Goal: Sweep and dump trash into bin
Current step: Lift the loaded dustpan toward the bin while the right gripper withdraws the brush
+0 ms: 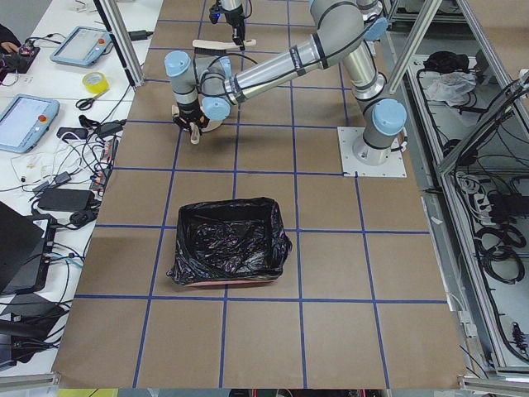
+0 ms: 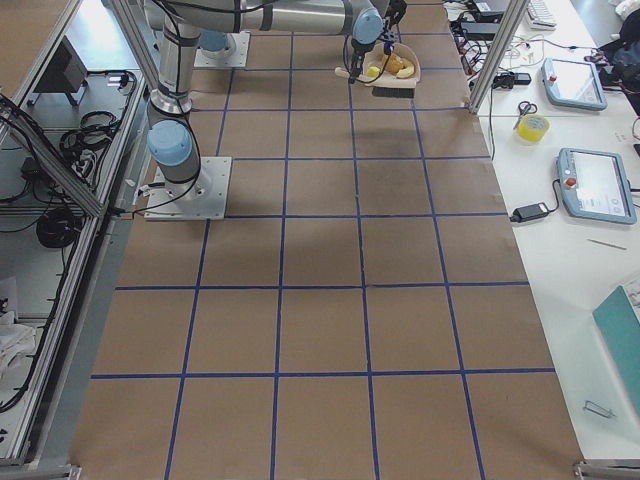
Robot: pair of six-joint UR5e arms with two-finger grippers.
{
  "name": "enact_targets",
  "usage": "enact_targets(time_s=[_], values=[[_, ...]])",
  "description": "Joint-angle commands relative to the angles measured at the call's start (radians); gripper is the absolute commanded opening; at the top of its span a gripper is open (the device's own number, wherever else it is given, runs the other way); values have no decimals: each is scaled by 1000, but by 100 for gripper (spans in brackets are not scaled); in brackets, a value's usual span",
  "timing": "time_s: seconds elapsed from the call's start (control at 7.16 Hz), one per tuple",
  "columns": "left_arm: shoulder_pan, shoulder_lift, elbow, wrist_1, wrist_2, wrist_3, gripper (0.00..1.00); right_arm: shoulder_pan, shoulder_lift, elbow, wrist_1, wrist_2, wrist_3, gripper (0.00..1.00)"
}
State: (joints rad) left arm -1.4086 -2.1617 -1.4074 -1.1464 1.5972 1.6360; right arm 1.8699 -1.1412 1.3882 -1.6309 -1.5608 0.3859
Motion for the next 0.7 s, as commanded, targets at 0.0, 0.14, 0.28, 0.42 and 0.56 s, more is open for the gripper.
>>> enact_targets(time_s=[0.0,0.14,0.28,0.42,0.56], values=[[25,3,4,1,-69,4,0,-11,-5,47,-12,-12,-29,0],[43,8,7,-4,-92,4,0,-11,-3,55,-12,-16,-30,0],[69,16,10,-13,-142,4,0,-11,0,57,-12,-16,-29,0],[109,25,13,-38,-189,4,0,-11,1,57,-13,-21,-35,0],[143,40,19,-61,-201,14,0,-17,0,58,-15,-28,-54,0]])
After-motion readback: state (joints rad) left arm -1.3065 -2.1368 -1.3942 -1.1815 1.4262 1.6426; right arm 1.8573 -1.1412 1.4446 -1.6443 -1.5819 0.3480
